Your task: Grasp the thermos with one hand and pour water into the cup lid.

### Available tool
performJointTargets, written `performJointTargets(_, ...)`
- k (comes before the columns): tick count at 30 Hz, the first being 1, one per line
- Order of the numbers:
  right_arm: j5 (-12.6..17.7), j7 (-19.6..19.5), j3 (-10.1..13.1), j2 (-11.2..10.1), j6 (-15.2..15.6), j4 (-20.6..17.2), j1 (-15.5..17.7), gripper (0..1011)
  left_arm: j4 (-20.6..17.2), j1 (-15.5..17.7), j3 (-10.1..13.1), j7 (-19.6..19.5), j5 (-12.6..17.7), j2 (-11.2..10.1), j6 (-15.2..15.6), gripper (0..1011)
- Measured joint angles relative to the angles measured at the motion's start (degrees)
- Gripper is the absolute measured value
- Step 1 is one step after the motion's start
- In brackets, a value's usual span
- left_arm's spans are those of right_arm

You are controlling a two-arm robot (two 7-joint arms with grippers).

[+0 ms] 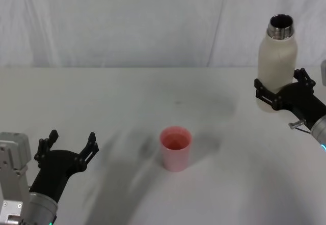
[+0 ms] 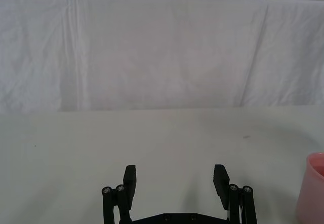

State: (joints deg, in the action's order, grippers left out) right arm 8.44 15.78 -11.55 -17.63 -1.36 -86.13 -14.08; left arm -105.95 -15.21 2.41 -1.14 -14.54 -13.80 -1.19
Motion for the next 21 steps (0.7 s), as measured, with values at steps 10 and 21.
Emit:
performJointTargets(10, -2.0, -0.1, 0.1, -1.6, 0.8, -4.4, 3.9, 959, 0.0, 0.0, 0.0, 0.0, 0.0, 0.0, 0.0, 1001)
performJointTargets(21, -5.3, -1.2, 0.3, -3.0, 1.1, -8.0, 7.8, 959, 0.0, 0.0, 0.0, 0.0, 0.0, 0.0, 0.0, 1001)
